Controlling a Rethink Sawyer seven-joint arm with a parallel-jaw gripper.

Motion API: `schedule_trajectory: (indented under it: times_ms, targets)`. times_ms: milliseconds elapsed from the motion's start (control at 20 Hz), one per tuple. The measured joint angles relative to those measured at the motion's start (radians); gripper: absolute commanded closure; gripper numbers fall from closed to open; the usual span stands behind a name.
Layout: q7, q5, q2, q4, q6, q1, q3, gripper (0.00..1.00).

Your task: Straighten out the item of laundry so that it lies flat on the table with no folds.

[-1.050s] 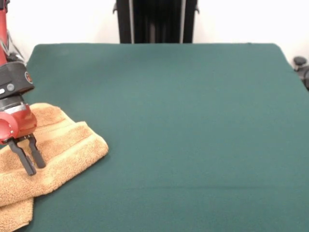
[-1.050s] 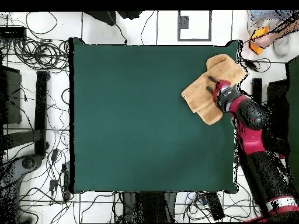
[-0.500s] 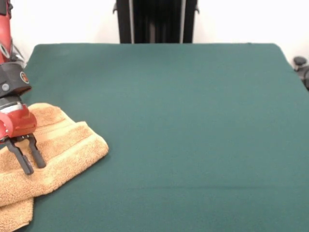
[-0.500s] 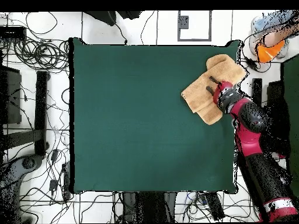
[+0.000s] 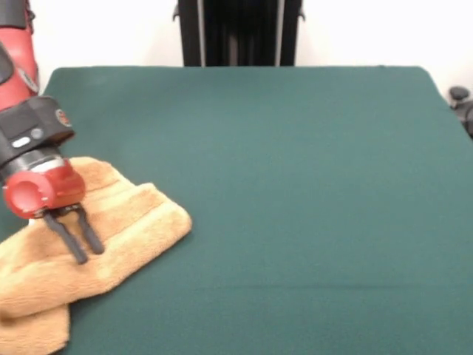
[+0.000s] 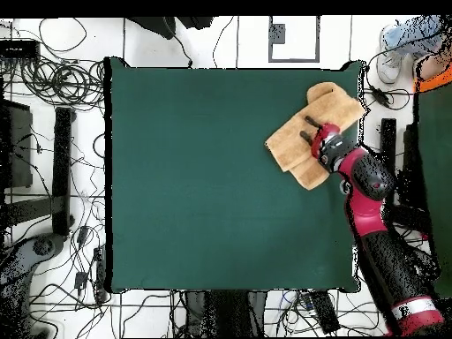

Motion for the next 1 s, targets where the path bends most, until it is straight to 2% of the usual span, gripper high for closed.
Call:
schedule_trajectory:
  times_ms: [700,1000]
  targets:
    - [0.000,-0.012,0.120,0.190,-0.011,-0.009,0.065,0.00]
    - [0.000,-0.021,0.153,0.238,-0.011,-0.009,0.066,0.00]
